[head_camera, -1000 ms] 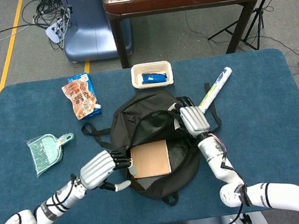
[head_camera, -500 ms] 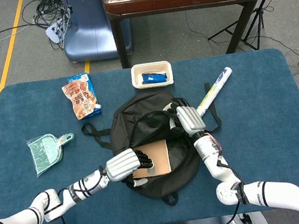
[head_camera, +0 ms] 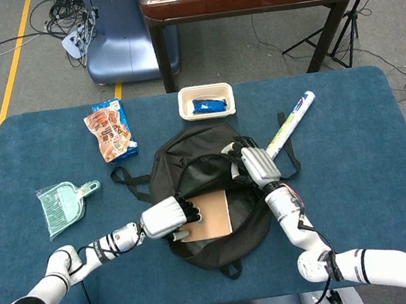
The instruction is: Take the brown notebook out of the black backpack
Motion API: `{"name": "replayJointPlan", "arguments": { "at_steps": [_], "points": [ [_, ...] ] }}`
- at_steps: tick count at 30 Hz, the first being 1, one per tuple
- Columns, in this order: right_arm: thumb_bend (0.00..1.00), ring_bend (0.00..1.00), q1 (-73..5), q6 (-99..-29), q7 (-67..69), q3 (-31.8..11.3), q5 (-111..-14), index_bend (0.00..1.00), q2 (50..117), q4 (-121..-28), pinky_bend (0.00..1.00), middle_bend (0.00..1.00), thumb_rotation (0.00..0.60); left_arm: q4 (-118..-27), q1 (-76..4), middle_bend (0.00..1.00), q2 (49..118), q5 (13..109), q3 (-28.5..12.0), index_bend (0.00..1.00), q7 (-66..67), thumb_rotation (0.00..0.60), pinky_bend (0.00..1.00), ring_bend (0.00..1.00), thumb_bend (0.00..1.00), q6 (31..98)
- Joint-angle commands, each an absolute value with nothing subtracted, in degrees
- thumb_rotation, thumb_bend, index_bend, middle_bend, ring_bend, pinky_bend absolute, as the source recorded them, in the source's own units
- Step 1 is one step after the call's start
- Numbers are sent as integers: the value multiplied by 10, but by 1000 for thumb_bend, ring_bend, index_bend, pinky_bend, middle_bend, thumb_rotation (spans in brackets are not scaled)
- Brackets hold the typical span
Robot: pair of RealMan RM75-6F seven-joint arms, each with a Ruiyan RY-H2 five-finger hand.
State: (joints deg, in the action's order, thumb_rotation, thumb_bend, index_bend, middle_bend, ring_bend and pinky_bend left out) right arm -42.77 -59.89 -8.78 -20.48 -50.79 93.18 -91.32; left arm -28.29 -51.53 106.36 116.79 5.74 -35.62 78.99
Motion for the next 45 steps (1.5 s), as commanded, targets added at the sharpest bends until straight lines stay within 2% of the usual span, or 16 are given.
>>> {"name": "replayJointPlan", "arguments": {
  "at_steps": [1,6,10,28,32,45],
  "points": [
    [870,76,-426,-599,-85,-203,-510,620,930,-915,62,300,600,-247,-506,246,1084,1162,80,253,-330,600,362,255,278,795],
    [869,77,-421,-599,-81,-198,-512,620,928,-916,62,298,600,-216,-502,134,1095,1160,99,143,-296,600,292,161,278,791],
    [870,77,-417,-597,-79,-193,-513,620,924,-921,62,295,600,-194,-498,107,1101,1150,106,108,-277,600,274,140,278,792],
    [869,77,-405,-592,-69,-178,-523,620,911,-940,62,293,600,-139,-499,89,1128,1105,116,93,-228,600,270,119,260,763],
    [869,77,-404,-588,-67,-175,-526,620,910,-944,62,293,600,-146,-500,85,1122,1090,111,93,-218,600,268,115,260,755],
    [869,77,-397,-580,-55,-168,-534,620,899,-955,62,290,600,-172,-507,43,1113,1086,135,55,-179,600,259,78,261,700]
  ]
}}
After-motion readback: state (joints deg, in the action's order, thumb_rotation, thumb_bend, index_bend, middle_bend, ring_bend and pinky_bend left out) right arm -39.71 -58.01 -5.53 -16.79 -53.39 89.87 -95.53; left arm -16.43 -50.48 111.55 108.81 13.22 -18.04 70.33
